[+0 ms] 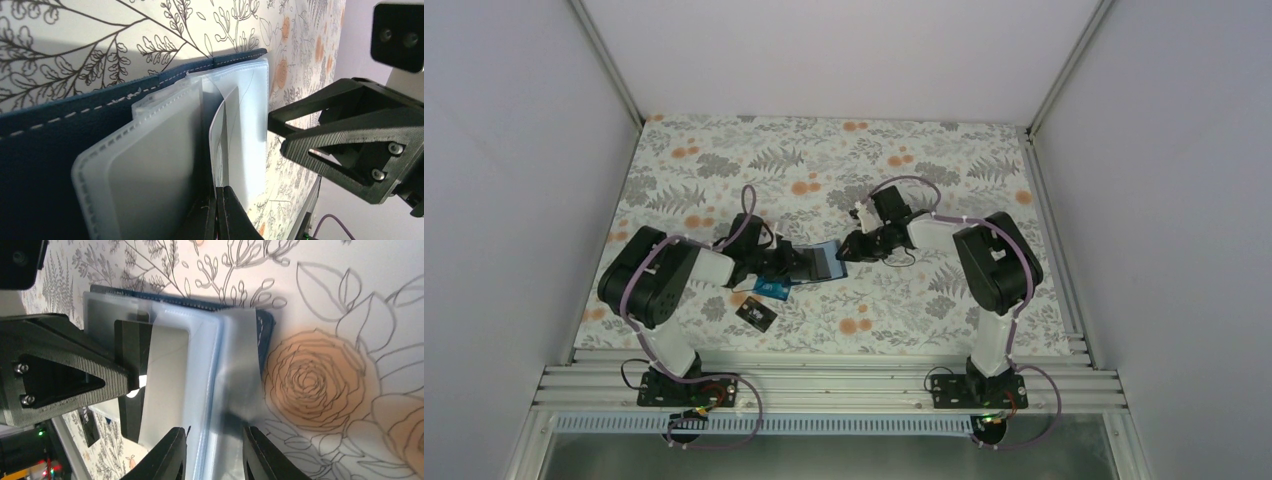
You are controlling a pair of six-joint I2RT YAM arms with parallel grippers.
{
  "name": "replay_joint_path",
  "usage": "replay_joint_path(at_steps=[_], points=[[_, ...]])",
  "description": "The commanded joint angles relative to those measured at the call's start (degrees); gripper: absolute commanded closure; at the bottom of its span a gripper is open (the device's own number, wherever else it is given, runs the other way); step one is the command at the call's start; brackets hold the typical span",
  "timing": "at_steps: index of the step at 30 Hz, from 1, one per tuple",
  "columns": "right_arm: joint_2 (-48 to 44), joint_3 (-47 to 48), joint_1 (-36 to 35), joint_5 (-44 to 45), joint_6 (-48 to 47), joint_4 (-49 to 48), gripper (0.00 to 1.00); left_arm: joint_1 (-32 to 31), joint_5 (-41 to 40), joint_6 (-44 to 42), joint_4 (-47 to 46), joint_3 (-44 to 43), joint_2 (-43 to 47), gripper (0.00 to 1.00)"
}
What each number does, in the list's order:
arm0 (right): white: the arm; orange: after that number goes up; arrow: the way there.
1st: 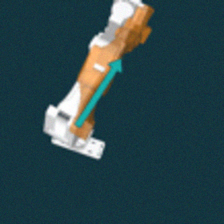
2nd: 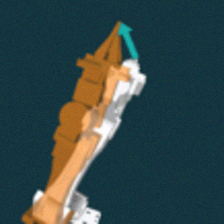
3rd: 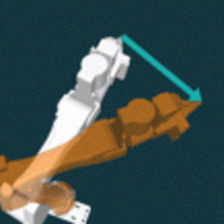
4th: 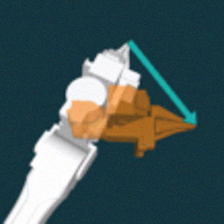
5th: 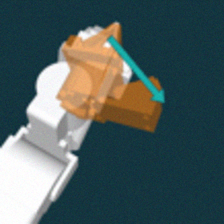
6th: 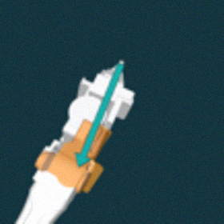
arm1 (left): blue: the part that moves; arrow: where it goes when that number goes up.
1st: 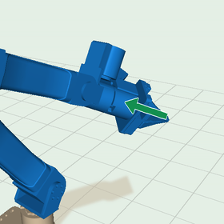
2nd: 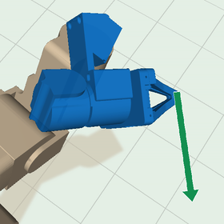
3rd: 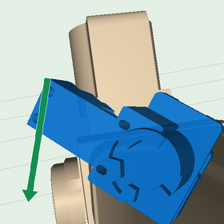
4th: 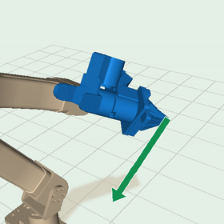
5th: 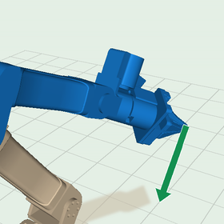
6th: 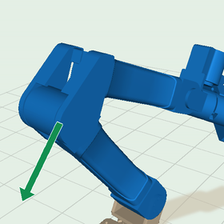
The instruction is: Put the credit cards into the card holder
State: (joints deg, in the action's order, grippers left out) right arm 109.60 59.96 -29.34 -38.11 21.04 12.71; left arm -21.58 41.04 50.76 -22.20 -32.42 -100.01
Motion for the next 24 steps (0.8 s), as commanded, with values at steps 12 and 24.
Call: replay_joint_path(at_steps=[12,24], points=[[4.42,3.12,-0.43,1.37,-0.91,0.56,0.87,0.05,-0.96,-1.28,2.16,-0.89,-2.62,0.98],[3.81,-0.08,-0.72,0.86,-0.66,-0.71,0.89,0.06,-0.43,-1.37,2.24,-2.62,-4.43,0.98]])
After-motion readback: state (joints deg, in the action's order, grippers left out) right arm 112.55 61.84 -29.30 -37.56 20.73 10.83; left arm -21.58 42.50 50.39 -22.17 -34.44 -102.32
